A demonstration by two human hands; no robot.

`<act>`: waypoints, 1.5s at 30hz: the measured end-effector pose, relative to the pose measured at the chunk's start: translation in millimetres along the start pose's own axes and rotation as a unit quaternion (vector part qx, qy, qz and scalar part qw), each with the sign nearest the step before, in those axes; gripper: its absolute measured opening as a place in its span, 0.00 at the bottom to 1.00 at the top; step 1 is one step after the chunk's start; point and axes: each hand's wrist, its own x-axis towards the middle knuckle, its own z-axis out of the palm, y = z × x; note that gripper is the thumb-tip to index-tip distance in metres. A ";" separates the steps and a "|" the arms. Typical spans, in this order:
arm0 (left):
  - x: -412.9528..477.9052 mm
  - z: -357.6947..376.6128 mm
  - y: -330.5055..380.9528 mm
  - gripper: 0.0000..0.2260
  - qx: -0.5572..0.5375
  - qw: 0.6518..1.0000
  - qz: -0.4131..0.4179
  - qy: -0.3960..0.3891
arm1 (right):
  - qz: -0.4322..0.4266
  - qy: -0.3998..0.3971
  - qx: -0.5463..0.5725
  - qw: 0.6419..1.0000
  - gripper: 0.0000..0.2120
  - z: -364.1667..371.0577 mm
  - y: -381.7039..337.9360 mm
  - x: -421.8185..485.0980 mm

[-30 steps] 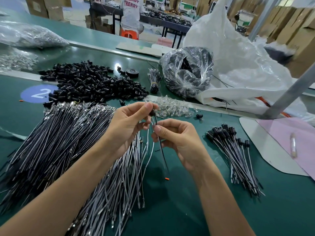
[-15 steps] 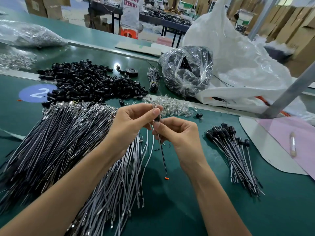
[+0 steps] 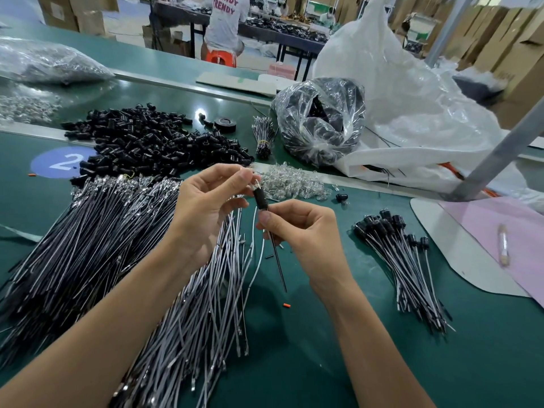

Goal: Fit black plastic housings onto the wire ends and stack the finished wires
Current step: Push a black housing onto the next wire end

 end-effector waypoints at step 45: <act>-2.9 4.6 -3.0 0.06 0.062 0.995 0.057 -0.057 | -0.065 0.061 -0.026 0.996 0.08 -1.6 5.7 1.0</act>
